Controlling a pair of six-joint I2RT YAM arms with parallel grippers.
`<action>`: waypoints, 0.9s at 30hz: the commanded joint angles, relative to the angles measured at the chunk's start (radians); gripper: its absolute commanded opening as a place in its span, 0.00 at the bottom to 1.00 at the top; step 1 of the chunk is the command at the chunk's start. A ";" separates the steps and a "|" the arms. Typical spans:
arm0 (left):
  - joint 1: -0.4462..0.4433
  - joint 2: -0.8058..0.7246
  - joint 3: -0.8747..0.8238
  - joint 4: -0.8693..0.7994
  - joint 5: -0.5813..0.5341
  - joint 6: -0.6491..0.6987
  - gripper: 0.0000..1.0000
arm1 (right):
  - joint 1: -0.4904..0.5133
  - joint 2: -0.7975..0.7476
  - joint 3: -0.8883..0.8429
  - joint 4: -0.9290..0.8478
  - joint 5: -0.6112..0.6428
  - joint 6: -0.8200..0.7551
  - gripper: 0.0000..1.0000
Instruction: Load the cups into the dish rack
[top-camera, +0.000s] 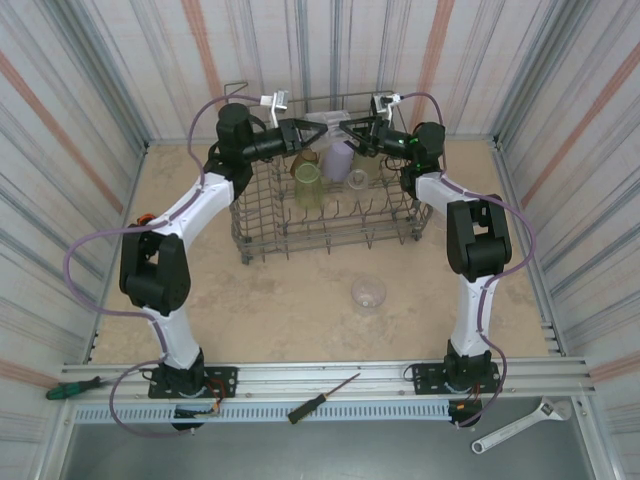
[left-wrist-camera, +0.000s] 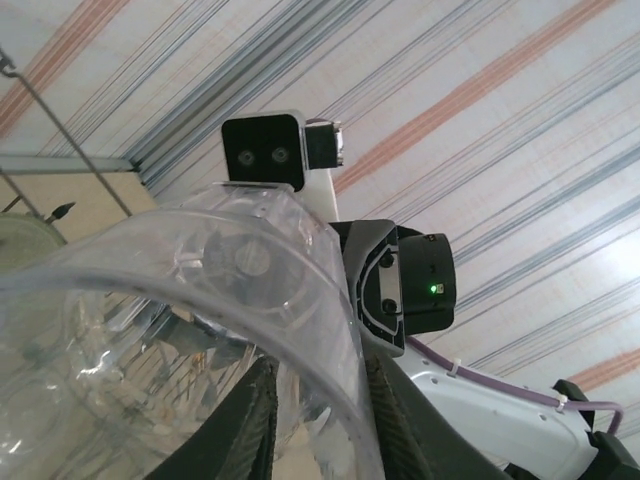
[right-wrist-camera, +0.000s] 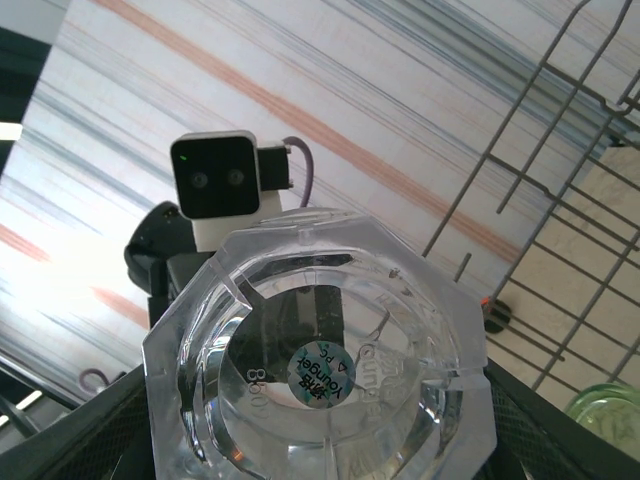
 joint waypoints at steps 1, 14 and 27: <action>0.006 -0.075 -0.004 -0.106 -0.039 0.086 0.35 | 0.009 -0.080 -0.003 -0.138 -0.024 -0.176 0.49; 0.045 -0.242 -0.083 -0.375 -0.210 0.174 0.75 | 0.035 -0.190 0.057 -0.729 0.035 -0.683 0.49; 0.174 -0.493 -0.141 -0.690 -0.367 0.309 0.99 | 0.128 -0.209 0.216 -1.226 0.166 -1.130 0.49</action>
